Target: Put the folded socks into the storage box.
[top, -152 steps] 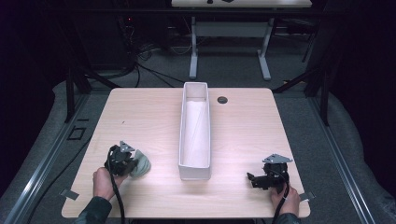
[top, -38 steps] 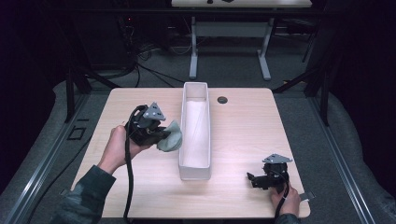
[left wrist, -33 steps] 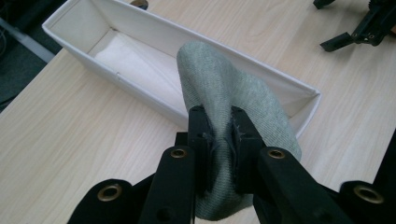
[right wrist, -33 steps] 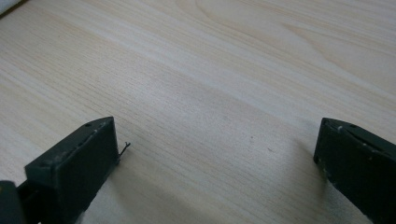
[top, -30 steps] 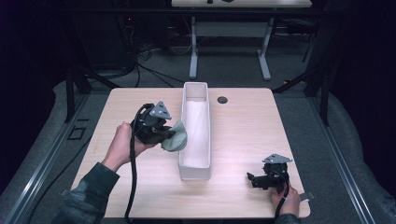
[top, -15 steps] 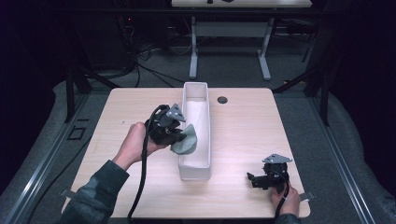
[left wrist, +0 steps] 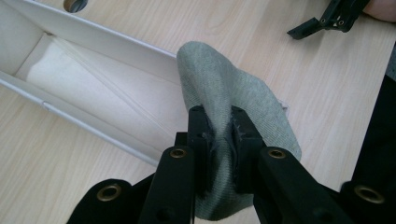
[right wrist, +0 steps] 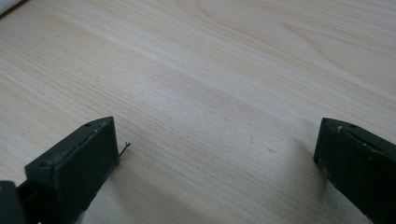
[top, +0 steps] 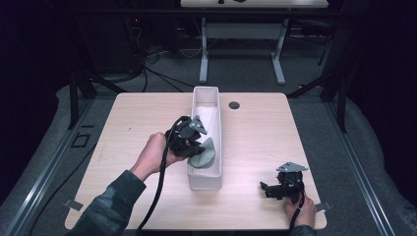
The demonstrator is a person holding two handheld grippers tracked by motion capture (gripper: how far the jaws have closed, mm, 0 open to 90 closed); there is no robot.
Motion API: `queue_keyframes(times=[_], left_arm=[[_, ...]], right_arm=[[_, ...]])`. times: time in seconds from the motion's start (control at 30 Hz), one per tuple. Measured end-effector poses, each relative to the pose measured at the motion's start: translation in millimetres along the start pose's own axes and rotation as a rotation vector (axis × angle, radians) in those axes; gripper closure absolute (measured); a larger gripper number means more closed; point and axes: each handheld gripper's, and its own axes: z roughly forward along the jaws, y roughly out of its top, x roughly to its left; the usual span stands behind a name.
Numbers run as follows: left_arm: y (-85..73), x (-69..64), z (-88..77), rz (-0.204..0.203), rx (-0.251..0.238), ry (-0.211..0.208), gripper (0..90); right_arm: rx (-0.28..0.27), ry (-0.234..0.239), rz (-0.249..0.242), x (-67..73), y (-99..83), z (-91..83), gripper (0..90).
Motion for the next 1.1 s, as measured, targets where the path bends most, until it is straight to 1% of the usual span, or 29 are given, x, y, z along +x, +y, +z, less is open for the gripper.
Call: queue_keyframes(times=[0.03,0.1,0.13,0.2,0.33,0.37,0.53,0.57,0.67,0.73,0.9,1.0,1.03,1.1], left_arm=[[0.0,0.0,0.0,0.000,0.000,0.000,81.5],[0.0,-0.6,8.3,0.009,0.020,-0.010,81.5],[0.0,-0.6,8.3,0.009,0.020,-0.010,81.5],[-0.6,-0.9,13.5,0.006,0.032,-0.018,81.5],[-1.3,-0.3,24.3,0.009,0.070,-0.034,81.5],[-1.5,-0.1,29.6,0.008,0.086,-0.043,81.4],[-1.6,1.3,37.5,0.003,0.107,-0.057,81.4],[-1.4,2.5,40.4,0.000,0.117,-0.061,81.3],[-1.3,2.9,43.7,-0.005,0.124,-0.064,81.1],[-0.9,3.0,49.1,-0.001,0.146,-0.068,81.1],[-0.6,2.1,56.6,0.006,0.170,-0.066,80.7],[-0.6,1.9,64.6,0.007,0.203,-0.072,80.1],[-0.6,1.9,64.6,0.007,0.203,-0.072,79.8],[-0.9,2.1,70.2,0.009,0.226,-0.082,79.5]], right_arm=[[0.000,0.000,0.000,0.0,0.0,0.0,0.0],[0.000,0.001,0.001,0.1,0.0,0.0,0.0],[0.000,0.001,0.001,0.1,0.0,0.0,0.0],[0.000,0.001,0.000,0.0,0.0,0.0,0.0],[0.000,0.001,0.000,0.0,0.0,0.1,0.0],[0.000,0.000,0.000,0.0,0.0,0.0,0.0],[0.000,0.001,0.000,0.0,0.0,0.1,0.0],[0.000,0.001,0.000,0.0,0.0,0.1,0.0],[0.000,0.001,0.000,0.0,0.0,0.1,0.0],[0.000,0.002,0.000,-0.1,0.0,0.1,0.0],[0.000,0.001,0.000,0.0,0.0,0.1,0.0],[0.000,0.000,-0.001,-0.2,0.0,0.0,0.0],[0.000,0.000,-0.001,-0.2,0.0,0.0,0.0],[0.000,0.002,0.000,0.0,0.0,0.1,0.0]])
